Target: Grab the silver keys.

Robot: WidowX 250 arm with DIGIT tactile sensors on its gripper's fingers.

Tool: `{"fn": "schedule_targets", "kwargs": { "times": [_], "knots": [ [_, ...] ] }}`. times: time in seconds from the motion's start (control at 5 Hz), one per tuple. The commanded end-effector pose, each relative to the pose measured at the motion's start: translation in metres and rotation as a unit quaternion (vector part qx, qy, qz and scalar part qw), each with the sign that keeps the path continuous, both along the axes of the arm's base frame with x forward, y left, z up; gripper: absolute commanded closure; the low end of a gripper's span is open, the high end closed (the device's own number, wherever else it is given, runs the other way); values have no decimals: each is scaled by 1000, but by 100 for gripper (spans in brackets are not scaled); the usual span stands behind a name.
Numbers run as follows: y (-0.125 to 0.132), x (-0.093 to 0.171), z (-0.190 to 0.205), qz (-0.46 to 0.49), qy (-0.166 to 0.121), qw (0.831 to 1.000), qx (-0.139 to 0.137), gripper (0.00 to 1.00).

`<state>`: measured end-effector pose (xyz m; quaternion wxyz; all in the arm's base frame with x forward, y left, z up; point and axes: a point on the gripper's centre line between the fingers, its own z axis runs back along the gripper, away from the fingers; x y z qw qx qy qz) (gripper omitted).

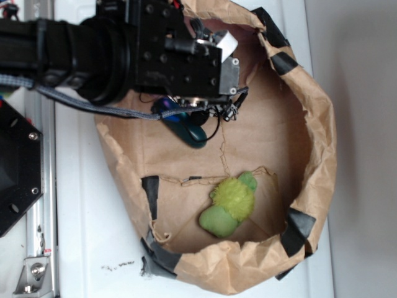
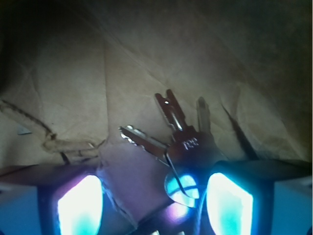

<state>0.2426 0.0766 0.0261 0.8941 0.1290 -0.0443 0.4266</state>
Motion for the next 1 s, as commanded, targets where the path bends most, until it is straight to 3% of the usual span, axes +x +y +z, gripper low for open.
{"fn": "schedule_targets", "kwargs": {
  "times": [0.0,0.4,0.8],
  "knots": [
    [11,-22,20,21,15,1000,12,0],
    [5,-35,20,33,70,997,19,0],
    [2,-31,12,30,68,997,27,0]
  ]
}}
